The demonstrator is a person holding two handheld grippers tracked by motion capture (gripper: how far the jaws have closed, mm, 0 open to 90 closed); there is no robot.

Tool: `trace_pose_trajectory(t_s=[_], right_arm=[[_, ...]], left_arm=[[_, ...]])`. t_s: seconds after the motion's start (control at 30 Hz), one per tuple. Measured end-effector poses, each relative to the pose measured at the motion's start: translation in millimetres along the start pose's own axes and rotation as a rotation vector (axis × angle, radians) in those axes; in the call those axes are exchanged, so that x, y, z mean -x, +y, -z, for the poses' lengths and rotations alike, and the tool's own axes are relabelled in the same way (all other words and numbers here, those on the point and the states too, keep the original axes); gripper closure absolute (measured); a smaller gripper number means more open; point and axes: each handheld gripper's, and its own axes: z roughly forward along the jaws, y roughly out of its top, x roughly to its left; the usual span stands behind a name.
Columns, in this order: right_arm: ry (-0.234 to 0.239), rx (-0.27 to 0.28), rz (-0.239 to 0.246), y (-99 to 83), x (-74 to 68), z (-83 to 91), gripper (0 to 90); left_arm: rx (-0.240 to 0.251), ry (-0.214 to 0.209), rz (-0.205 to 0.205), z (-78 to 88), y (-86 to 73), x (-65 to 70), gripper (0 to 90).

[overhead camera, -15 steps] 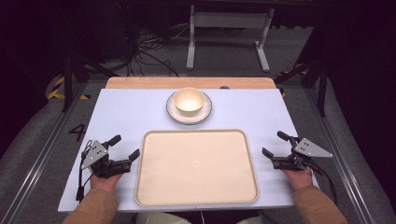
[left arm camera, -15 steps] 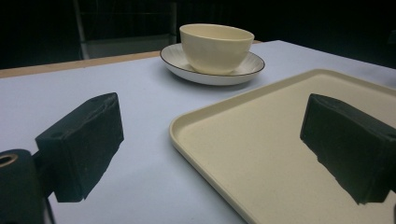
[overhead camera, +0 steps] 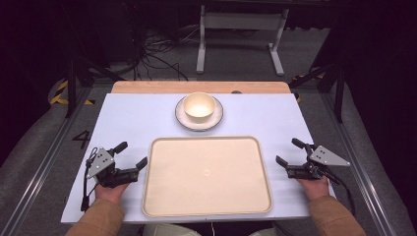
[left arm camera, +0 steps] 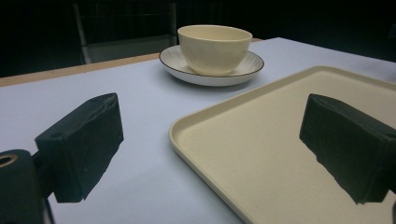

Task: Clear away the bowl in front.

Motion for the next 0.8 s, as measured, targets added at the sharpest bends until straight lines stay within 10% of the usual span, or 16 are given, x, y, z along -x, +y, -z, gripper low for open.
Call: trace_pose_trajectory(t_s=[0.3, 0.8], right_arm=[[-0.001, -0.004, 0.0, 0.1, -0.1, -0.2, 7.6], [-0.001, -0.007, 0.0, 0.2, -0.2, -0.6, 7.7]], left_arm=[[0.024, -0.004, 0.064, 3.8, 18.3, 0.2, 7.5], [0.061, -0.016, 0.023, 10.4, 42.2, 9.4, 6.7]])
